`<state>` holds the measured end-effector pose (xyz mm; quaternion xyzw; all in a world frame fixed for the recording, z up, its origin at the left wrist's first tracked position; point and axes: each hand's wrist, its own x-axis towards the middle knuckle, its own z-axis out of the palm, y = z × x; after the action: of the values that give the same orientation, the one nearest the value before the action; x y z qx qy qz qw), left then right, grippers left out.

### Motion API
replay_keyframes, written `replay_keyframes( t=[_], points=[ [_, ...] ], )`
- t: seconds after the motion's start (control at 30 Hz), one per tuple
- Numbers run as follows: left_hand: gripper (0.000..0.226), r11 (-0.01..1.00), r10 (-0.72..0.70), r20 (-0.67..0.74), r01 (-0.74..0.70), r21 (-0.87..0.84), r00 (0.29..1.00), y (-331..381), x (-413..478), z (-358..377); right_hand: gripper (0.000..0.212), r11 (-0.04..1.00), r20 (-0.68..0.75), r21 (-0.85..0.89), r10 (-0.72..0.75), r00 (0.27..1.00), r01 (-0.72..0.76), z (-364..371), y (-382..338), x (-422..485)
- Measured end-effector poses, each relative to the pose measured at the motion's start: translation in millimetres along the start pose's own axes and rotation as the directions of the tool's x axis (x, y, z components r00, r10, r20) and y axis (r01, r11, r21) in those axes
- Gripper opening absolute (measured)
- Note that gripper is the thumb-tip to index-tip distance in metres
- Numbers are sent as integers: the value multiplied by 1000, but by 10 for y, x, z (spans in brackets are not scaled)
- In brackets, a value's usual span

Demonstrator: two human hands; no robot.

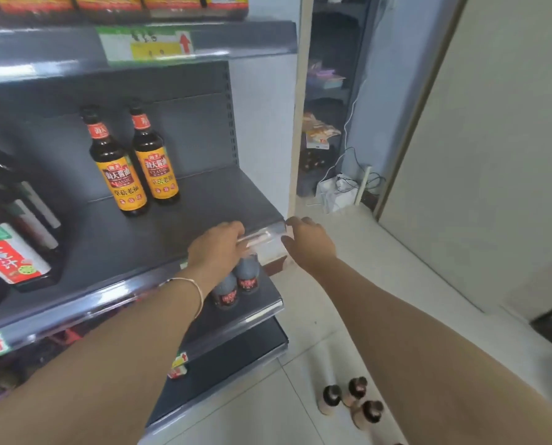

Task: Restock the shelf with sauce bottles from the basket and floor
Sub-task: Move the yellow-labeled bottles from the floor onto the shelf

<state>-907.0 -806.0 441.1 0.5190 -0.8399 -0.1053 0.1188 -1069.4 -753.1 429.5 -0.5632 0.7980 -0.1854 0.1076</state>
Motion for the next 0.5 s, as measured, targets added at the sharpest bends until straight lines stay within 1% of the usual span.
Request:
replay_keyframes(
  t=[0.1, 0.2, 0.37, 0.5],
  points=[
    [25, 998, 57, 31, -56, -19, 998, 511, -353, 261, 42, 997, 0, 12, 74, 997, -74, -135, 566, -481],
    [24, 993, 114, 107, -110, -40, 988, 1023, -802, 706, 43, 985, 24, 4, 173, 985, -173, -207, 1265, -1118],
    [30, 975, 214, 290, -187, -119, 933, 1828, -1612, 1588, 42, 941, 95, -43, 338, 936, -336, -123, 2386, -2225],
    [31, 971, 239, 374, -214, -109, 896, 2224, -2062, 2158, 42, 906, 141, -42, 422, 895, -421, 58, 2991, -2774]
  ],
)
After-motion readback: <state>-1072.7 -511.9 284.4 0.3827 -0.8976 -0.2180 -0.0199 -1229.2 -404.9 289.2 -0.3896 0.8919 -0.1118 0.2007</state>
